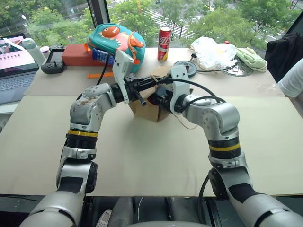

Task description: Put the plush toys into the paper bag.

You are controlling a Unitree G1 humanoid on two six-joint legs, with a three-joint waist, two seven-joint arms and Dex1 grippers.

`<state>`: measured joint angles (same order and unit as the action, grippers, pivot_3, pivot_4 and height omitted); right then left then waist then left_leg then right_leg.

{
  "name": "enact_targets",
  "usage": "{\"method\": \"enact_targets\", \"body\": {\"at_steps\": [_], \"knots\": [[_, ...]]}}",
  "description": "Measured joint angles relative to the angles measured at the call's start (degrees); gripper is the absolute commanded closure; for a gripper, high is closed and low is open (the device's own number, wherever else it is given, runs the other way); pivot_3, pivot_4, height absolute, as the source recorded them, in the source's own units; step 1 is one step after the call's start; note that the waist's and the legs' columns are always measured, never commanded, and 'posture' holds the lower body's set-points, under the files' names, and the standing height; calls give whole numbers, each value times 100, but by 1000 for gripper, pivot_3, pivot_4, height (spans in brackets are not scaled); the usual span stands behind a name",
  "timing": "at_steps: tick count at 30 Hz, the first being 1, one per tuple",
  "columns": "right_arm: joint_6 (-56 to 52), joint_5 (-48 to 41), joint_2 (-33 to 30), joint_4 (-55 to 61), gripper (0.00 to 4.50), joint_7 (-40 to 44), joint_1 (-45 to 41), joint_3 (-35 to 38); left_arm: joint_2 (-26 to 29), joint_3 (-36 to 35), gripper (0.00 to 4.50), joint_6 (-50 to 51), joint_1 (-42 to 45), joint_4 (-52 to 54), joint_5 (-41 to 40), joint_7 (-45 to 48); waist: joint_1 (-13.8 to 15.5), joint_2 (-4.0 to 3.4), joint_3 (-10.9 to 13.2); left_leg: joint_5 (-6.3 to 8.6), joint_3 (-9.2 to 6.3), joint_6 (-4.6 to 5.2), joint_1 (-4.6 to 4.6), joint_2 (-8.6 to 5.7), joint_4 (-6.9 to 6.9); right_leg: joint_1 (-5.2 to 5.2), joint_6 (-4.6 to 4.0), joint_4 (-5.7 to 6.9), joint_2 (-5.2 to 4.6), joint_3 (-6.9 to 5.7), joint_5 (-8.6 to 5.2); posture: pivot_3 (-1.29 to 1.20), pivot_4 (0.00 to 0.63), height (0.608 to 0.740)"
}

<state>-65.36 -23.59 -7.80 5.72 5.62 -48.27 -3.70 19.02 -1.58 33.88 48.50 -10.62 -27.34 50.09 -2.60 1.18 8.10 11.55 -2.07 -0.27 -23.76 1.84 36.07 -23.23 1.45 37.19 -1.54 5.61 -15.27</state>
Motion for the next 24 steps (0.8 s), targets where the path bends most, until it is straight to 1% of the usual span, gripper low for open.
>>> {"method": "enact_targets", "body": {"at_steps": [4, 10, 14, 17, 24], "knots": [[-59, 34, -88, 189, 33, 18, 2, 37, -2, 0, 4500, -1, 0, -10, 2, 0, 12, -1, 0, 0, 0, 0, -1, -1, 0, 0, 0, -1, -2, -1, 0, 0, 150, 739], [-418, -23, -534, 824, 33, 168, 67, 411, -20, 1, 4500, -4, 0, -13, 2, 0, 13, 0, 0, 0, 0, 0, -2, -1, -1, 1, 0, -2, -2, -2, 0, 0, 150, 739], [-719, -67, -802, 1258, 33, 332, 383, 453, -56, 14, 4500, -4, 0, -14, 3, 0, 1, 0, 0, 0, 0, 0, -1, -1, -1, 0, 0, -6, -1, -1, 0, 0, 150, 739], [-885, -153, -1129, 1567, 33, 536, 600, 416, -59, 18, 4500, -4, 1, -13, 4, 1, 5, 0, 0, 0, 0, 0, -1, -2, 1, 0, 1, -8, -1, 0, 0, 0, 150, 739], [-1029, -269, -1777, 2211, 33, 967, 1146, 420, -23, 17, 4500, -4, -2, -11, 2, 20, 9, 0, 1, 0, 0, 0, -1, -3, 3, 1, 2, -16, -1, 1, -1, 0, 150, 739]]}}
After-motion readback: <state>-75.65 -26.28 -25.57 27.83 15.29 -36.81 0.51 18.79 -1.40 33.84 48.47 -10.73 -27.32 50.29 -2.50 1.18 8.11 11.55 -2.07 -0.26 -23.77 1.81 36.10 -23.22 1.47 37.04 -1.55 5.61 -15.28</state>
